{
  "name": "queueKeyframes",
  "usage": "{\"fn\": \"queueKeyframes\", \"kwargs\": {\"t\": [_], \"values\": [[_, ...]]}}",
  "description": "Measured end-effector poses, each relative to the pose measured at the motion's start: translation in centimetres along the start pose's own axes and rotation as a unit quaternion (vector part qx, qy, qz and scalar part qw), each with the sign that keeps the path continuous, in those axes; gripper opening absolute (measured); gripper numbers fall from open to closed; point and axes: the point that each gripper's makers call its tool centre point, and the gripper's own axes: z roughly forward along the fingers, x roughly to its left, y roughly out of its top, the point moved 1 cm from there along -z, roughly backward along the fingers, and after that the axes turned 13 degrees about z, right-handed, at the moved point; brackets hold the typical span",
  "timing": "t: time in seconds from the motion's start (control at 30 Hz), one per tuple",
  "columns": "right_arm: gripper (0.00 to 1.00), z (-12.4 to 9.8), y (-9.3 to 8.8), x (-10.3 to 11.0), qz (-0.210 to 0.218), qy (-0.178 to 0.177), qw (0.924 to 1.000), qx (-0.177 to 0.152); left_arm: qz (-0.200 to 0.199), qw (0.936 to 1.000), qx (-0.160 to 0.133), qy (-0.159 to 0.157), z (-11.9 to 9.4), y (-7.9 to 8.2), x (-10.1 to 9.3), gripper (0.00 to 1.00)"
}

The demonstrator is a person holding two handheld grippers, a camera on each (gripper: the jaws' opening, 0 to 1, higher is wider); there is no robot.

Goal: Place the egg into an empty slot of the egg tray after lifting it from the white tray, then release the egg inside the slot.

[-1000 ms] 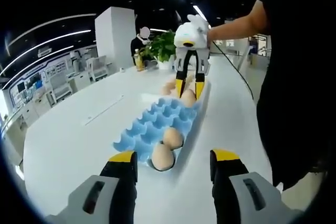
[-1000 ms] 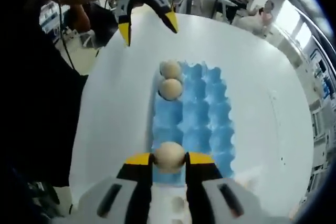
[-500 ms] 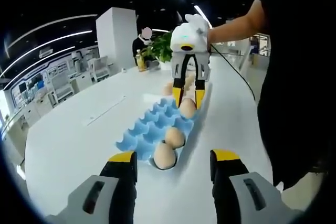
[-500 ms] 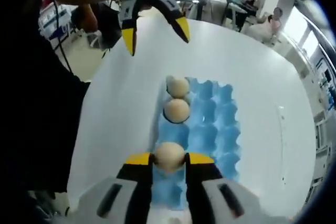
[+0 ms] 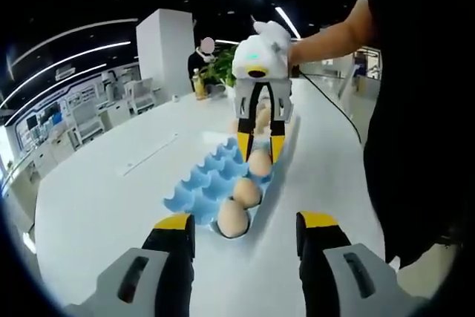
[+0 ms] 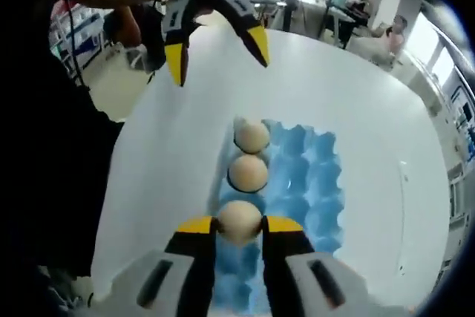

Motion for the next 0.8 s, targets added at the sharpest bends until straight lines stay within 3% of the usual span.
{"fn": "queueKeyframes", "kwargs": {"t": [0.8], "values": [[0.23,1.6,-0.3,-0.4,0.007,0.012,0.9999,0.009,-0.002,1.0000,0.004,0.001,-0.1,-0.1,0.0,0.55]]}}
